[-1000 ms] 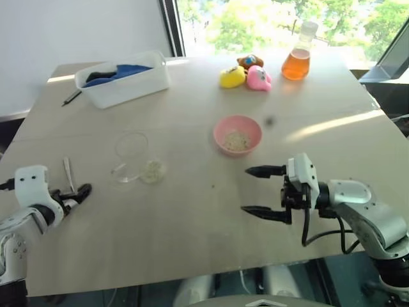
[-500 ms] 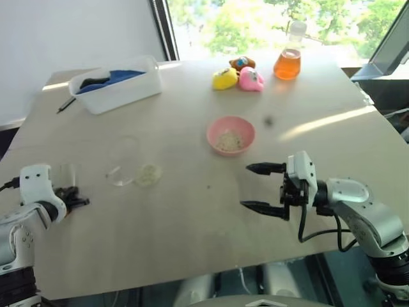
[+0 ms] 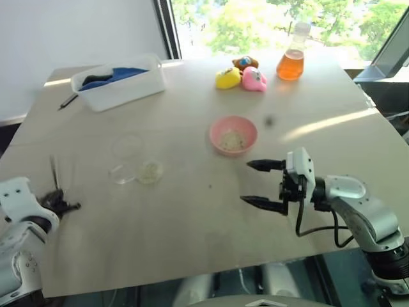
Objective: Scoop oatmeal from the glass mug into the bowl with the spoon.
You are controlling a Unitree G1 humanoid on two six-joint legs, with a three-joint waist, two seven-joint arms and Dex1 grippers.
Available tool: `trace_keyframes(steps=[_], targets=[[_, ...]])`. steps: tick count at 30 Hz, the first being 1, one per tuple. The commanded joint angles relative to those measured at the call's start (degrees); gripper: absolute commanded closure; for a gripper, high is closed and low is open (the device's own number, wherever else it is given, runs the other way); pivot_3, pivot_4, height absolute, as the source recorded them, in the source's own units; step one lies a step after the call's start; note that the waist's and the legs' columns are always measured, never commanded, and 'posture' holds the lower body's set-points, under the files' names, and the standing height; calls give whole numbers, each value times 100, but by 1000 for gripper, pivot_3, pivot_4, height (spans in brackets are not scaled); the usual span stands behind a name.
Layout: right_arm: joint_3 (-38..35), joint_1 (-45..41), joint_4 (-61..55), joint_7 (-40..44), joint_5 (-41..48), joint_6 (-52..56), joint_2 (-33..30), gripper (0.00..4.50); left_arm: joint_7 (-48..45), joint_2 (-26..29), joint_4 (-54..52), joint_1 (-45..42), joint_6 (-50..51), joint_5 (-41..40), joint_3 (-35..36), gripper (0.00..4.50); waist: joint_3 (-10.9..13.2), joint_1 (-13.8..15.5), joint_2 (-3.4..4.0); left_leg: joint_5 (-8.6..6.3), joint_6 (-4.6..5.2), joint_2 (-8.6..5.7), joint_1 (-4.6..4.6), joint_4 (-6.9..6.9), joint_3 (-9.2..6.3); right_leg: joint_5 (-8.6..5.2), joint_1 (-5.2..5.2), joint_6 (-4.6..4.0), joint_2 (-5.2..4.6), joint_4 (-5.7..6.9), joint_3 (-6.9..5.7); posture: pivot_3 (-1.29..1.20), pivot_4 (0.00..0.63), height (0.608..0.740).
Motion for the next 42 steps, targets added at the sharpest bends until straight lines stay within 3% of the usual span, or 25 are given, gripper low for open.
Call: trace_keyframes(steps=[1,8,14,17,20,22,27,37,40,41,42], targets=[[-51,-197,-42,-1,67,-6,70,0,-72,384,-604,-464,-457,-156,379,4448,-2,41,-13,0,0,-5,-3,1,-1,0,1,0,-2,-4,-1,0,150,740],[-508,-774,-147,-980,717,813,658,0,-489,957,-1585,-1693,-664,-591,-122,4448,5,66,-16,0,1,-10,-13,1,-9,0,1,0,-4,-12,-7,0,150,740],[-1107,-1613,-138,-2483,1457,1763,1405,0,-565,1306,-2576,-2688,-166,-629,-1729,4448,7,45,-16,3,-1,-10,-17,-1,-5,0,-9,-1,18,-1,-2,0,150,740],[-1310,-1906,-236,-2924,1845,2148,1545,0,-770,1450,-2878,-2747,-180,-251,-2504,4448,8,-1,-13,3,0,-11,-18,-3,0,0,-12,-1,19,-2,5,0,150,740],[-1364,-2050,-321,-3213,1873,2302,1505,0,-706,1063,-3370,-2870,-67,-128,-3559,4448,9,-41,-11,3,0,-11,-27,-8,8,0,-26,-1,22,-1,12,0,150,740],[-1433,-2100,-303,-3427,1890,2384,1496,0,-780,885,-3543,-2786,2,-122,-3898,4448,9,-69,-12,3,1,-11,-36,-6,10,0,-34,-1,22,-1,13,0,150,740],[-1595,-2190,-262,-3806,2357,2810,1536,0,-1134,773,-3782,-2533,129,-269,-4184,4448,14,-163,-2,6,-2,-3,-46,-4,23,0,-58,-1,33,10,29,0,150,740],[-2207,-2546,191,-5000,4606,3574,1846,0,-1497,728,-3742,-2238,8,-46,-4306,4448,14,-183,-1,7,-3,-4,-46,-2,24,1,-56,-1,34,13,33,0,150,740],[-2179,-2558,228,-5159,4871,3629,1694,0,-1552,706,-3726,-2196,-31,28,-4307,4448,15,-185,1,7,-3,-3,-46,-2,24,1,-57,-1,34,13,32,0,150,740],[-2141,-2543,222,-5146,4884,3651,1615,554,-1569,700,-3730,-2185,-34,43,-4302,4500,15,-185,1,7,-2,-3,-46,-2,25,1,-57,-1,34,13,32,0,150,740],[-2111,-2532,220,-5139,4926,3663,1558,814,-1578,691,-3732,-2180,-33,53,-4301,4500,15,-184,1,7,-2,-3,-46,-2,25,1,-56,-1,34,13,32,0,150,740]])
